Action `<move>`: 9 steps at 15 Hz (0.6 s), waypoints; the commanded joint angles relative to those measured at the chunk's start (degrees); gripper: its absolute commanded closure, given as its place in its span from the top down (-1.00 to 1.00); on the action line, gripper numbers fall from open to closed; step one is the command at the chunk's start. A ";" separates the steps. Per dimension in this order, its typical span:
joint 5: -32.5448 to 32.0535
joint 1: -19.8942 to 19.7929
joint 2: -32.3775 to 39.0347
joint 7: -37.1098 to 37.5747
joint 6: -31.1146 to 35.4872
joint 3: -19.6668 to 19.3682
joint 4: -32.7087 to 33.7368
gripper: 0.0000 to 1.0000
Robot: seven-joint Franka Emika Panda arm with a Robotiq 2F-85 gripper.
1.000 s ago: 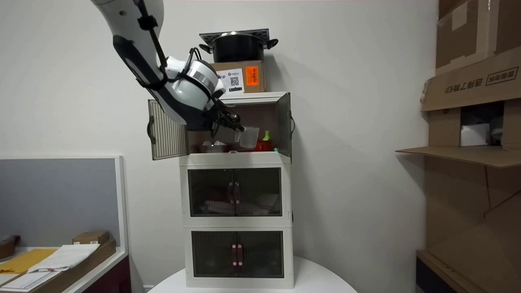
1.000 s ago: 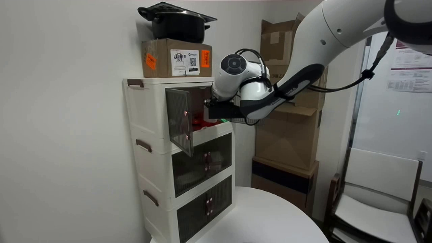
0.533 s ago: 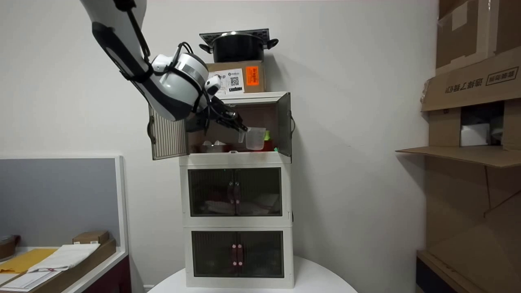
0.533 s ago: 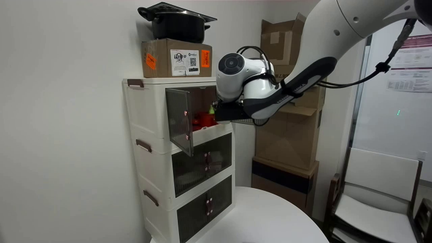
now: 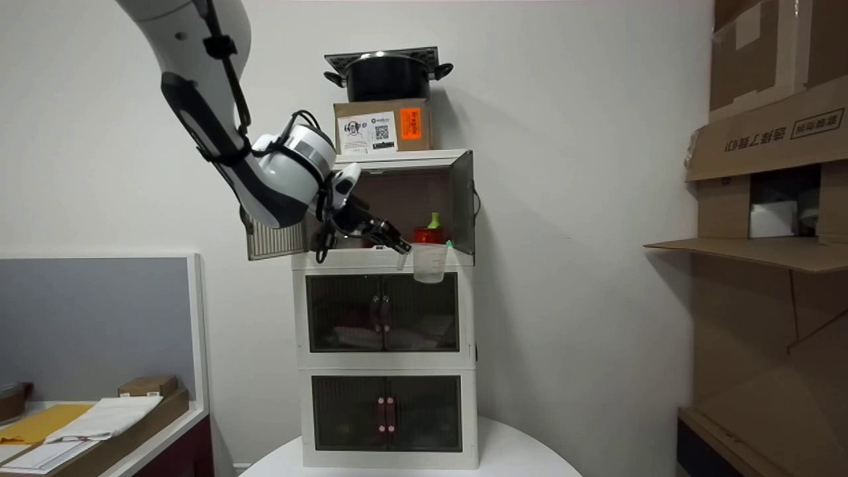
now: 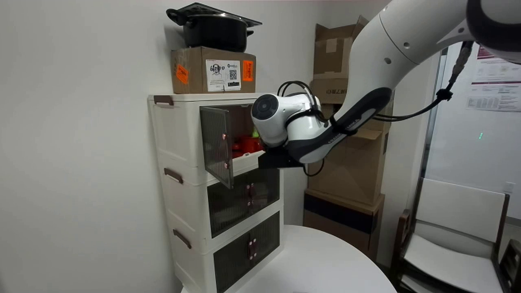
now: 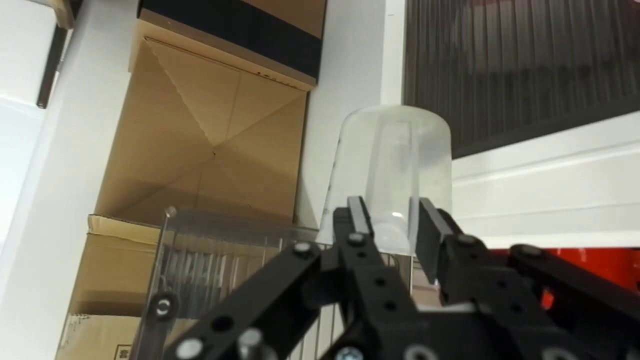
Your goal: Remove the jar from the top cabinet
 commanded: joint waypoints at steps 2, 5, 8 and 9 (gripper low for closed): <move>0.15 5.19 5.73 2.98 -6.07 -4.55 3.47 -0.81; 1.79 5.04 6.83 2.73 -7.13 -6.53 2.07 -0.81; 2.65 4.33 8.87 3.78 -6.19 -8.51 1.90 -0.81; 2.51 4.37 9.65 4.37 -6.21 -9.14 2.12 -0.80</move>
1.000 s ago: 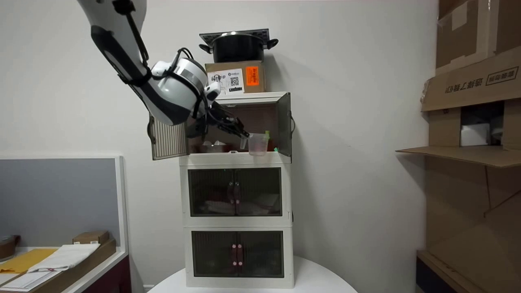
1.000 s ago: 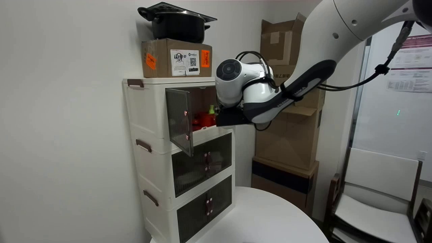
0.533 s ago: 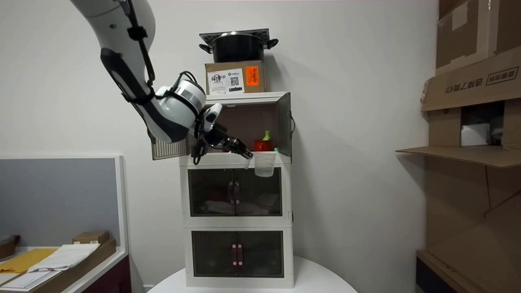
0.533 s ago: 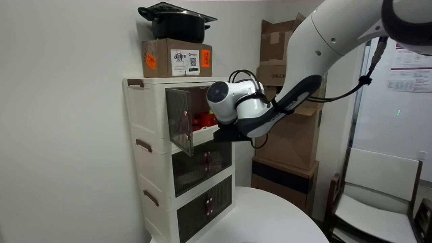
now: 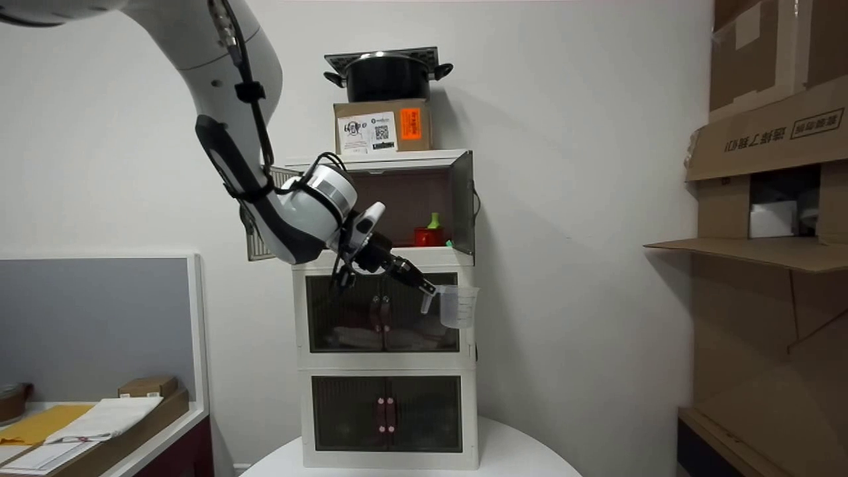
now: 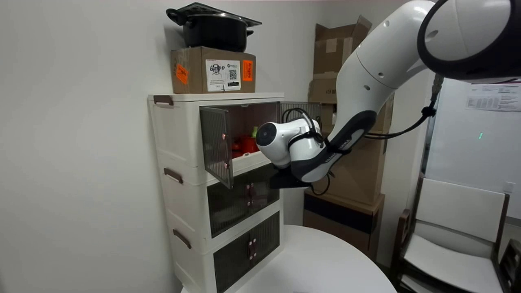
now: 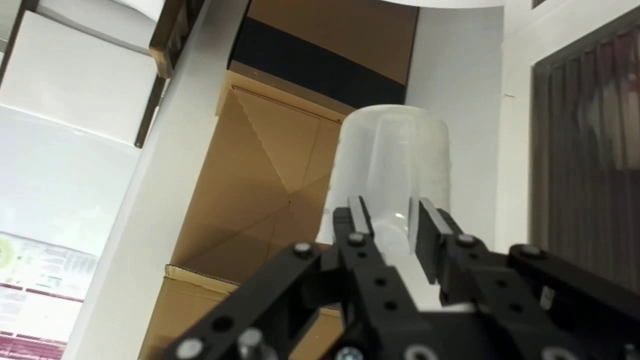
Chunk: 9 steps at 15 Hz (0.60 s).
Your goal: Remove the jar from the top cabinet
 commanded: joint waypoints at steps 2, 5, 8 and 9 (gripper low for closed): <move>-1.07 1.37 3.77 5.71 -2.44 -3.07 1.84 -0.81; -5.35 2.16 7.79 11.15 -5.85 -4.64 3.99 -0.80; -8.25 1.87 12.39 13.40 -9.19 -5.13 6.46 -0.80; -8.50 1.55 13.78 13.51 -9.58 -5.03 7.28 -0.80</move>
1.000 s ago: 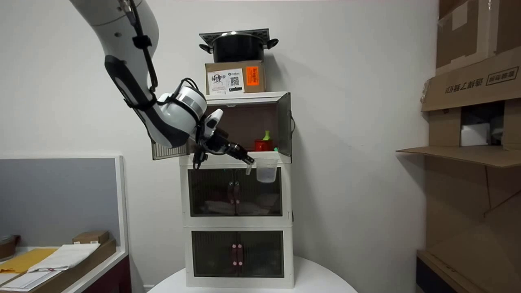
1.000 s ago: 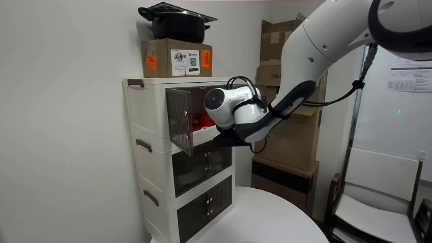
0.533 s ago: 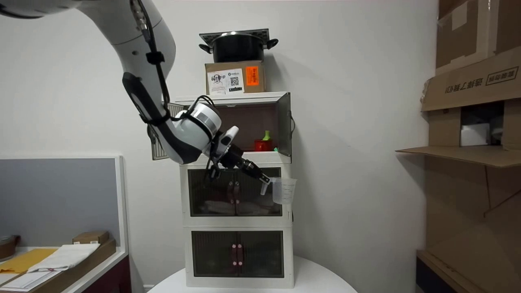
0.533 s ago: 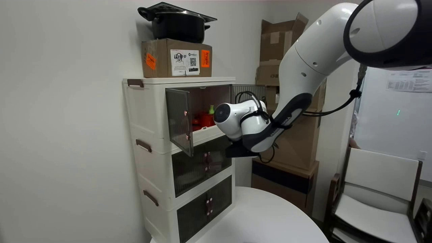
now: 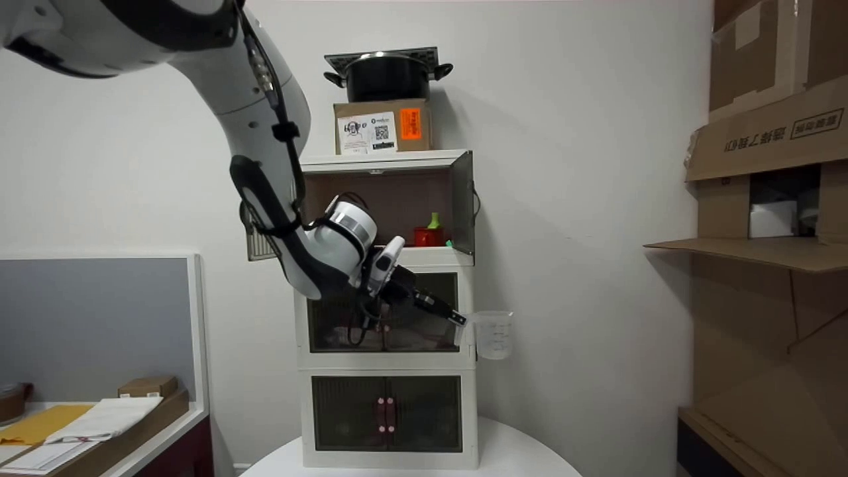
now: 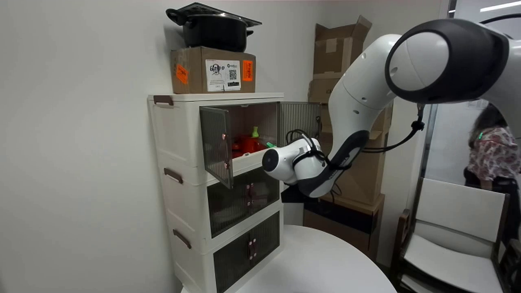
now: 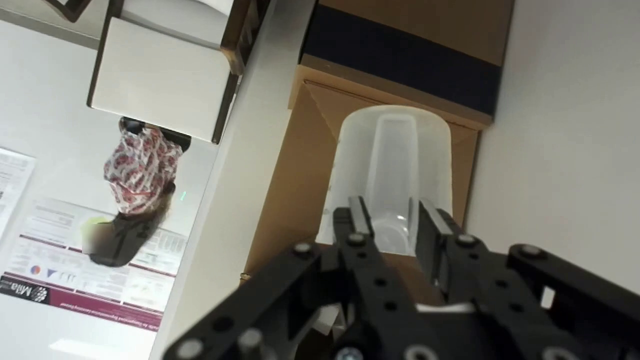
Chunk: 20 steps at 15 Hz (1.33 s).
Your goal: Remove the jar from the top cabinet
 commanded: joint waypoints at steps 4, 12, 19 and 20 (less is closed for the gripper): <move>2.11 -2.29 10.05 0.02 3.16 0.60 8.83 -0.80; 16.78 -5.93 17.86 -9.40 20.91 0.11 15.75 -0.80; 26.26 -5.78 25.69 -20.81 22.31 -4.46 17.25 -0.80; 27.05 -5.40 26.90 -21.87 22.13 -5.30 17.77 -0.80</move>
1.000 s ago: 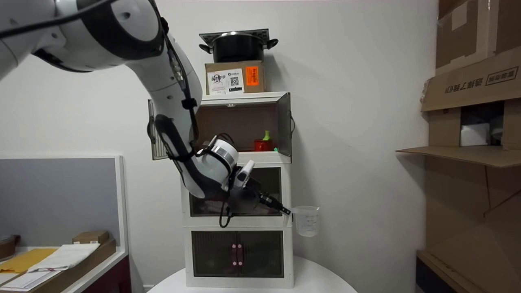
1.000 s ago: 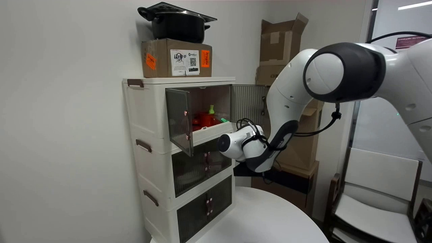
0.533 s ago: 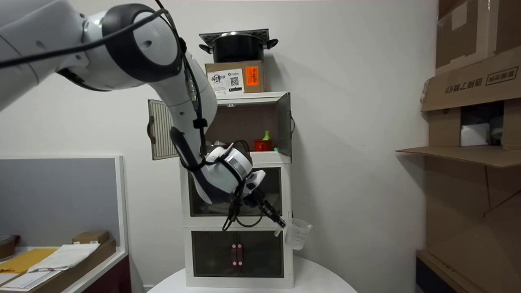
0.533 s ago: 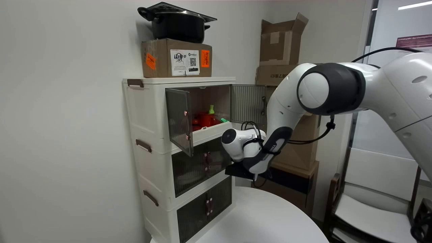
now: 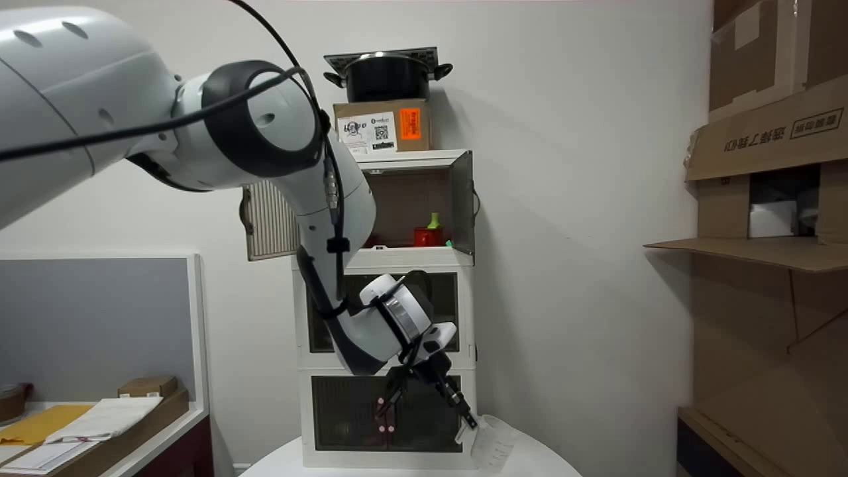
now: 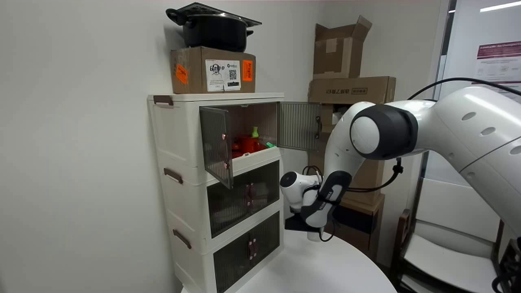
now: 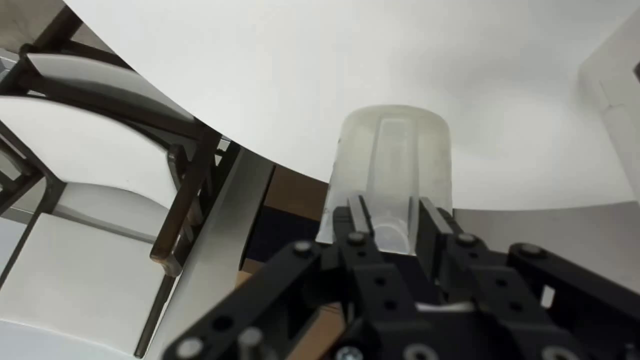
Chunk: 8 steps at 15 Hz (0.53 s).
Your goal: Remove the jar from the top cabinet
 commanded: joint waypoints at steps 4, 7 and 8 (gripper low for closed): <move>4.60 3.27 8.96 -7.39 -0.29 -5.48 6.42 -0.80; 5.44 5.95 10.90 -9.05 -2.97 -6.21 9.14 -0.80; 5.54 6.63 11.48 -9.51 -3.47 -6.45 9.74 -0.80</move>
